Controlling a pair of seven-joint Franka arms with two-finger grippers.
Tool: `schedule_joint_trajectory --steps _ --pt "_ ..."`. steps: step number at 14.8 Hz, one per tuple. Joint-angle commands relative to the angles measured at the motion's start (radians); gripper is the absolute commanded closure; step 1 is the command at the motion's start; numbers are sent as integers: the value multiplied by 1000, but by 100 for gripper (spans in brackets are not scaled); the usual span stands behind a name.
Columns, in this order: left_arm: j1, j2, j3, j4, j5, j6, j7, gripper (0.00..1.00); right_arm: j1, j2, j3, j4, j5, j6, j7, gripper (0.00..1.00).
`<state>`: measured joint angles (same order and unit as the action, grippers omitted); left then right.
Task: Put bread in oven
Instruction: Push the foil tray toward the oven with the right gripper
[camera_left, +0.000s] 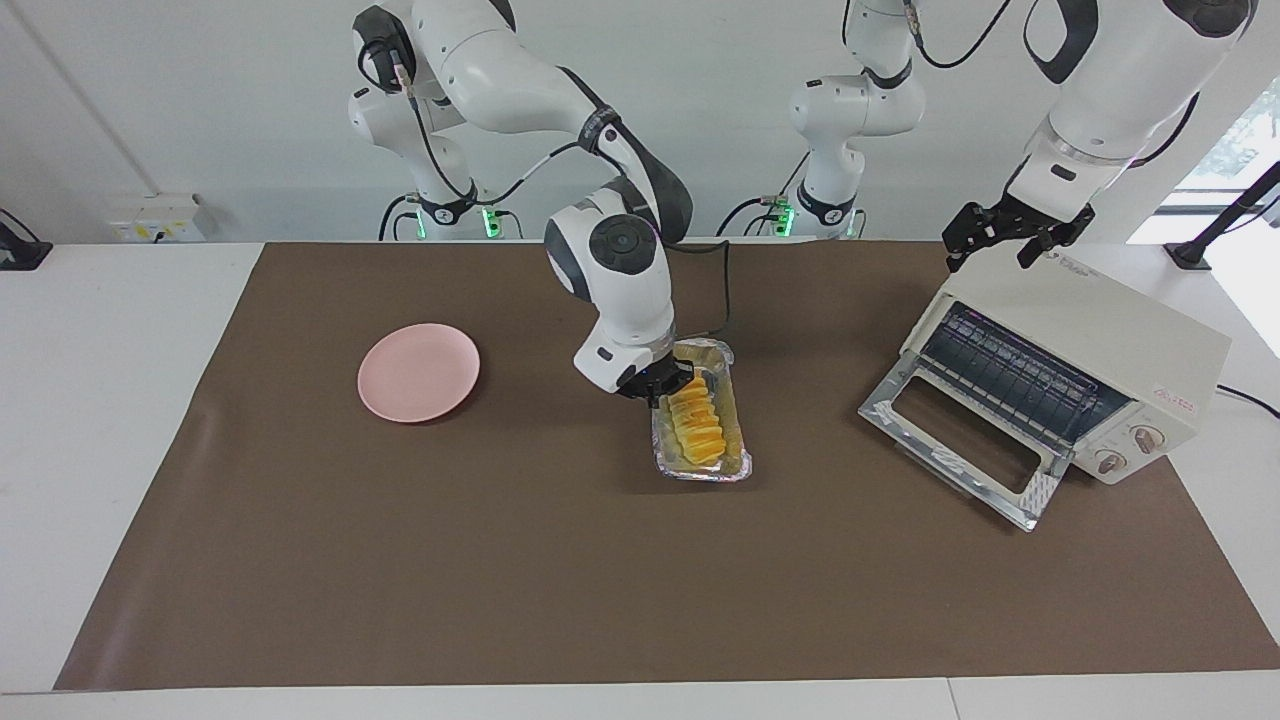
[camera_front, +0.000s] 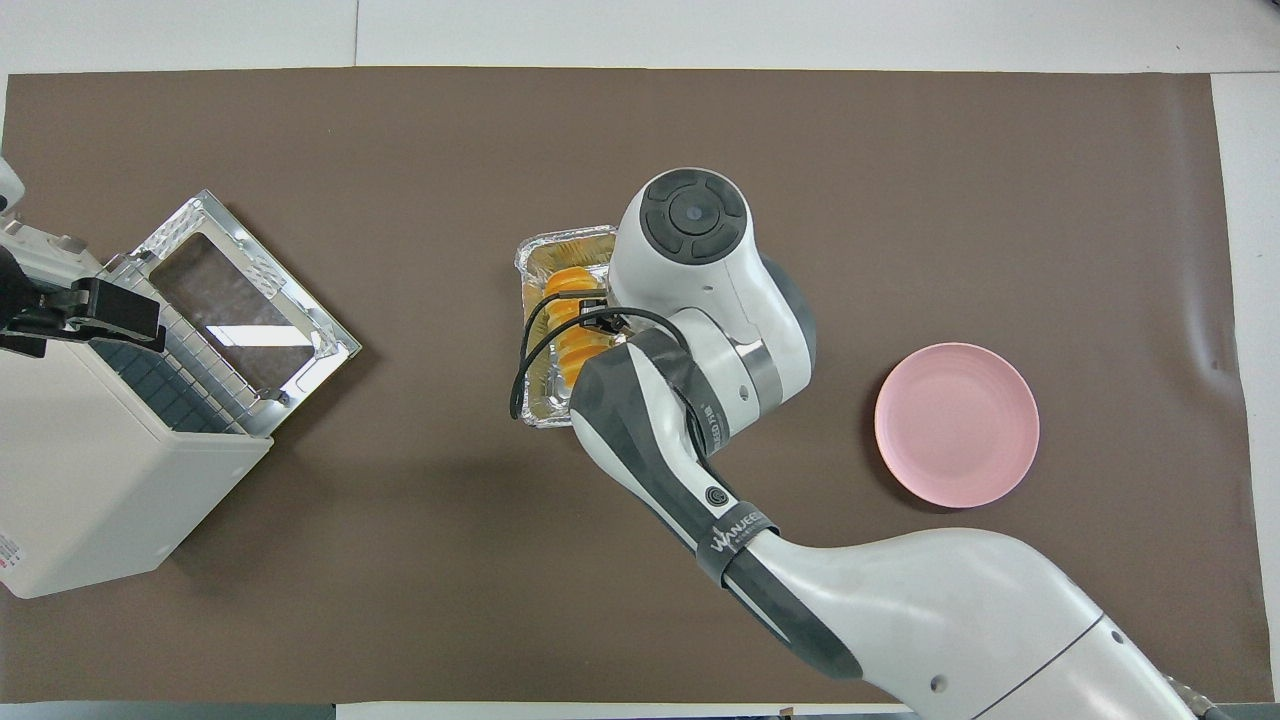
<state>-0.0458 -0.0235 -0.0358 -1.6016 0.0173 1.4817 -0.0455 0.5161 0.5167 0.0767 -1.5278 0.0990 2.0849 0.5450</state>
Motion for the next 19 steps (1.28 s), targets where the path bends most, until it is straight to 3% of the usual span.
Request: schedule_joint_trajectory --steps 1,4,5,6,10,15,19 --pt "12 -27 -4 -26 -14 9 1 0 21 -56 -5 -126 21 107 48 100" --pt "12 -27 -6 -26 -16 9 1 0 28 -67 -5 -160 21 138 65 100" --pt "12 -27 -4 -26 -14 9 1 0 27 -69 -5 -160 21 129 67 58" --pt "12 -27 -4 -26 -16 9 1 0 25 -69 -5 -153 21 123 73 3" --pt "12 -27 -4 -26 -14 9 1 0 9 -105 -12 -138 22 48 76 0" --pt "12 -27 -4 -26 -14 9 1 0 -128 -210 -15 -103 22 -127 27 0" --pt "12 -27 -4 -26 -16 9 1 0 -296 -273 -18 -104 7 -207 -253 0"
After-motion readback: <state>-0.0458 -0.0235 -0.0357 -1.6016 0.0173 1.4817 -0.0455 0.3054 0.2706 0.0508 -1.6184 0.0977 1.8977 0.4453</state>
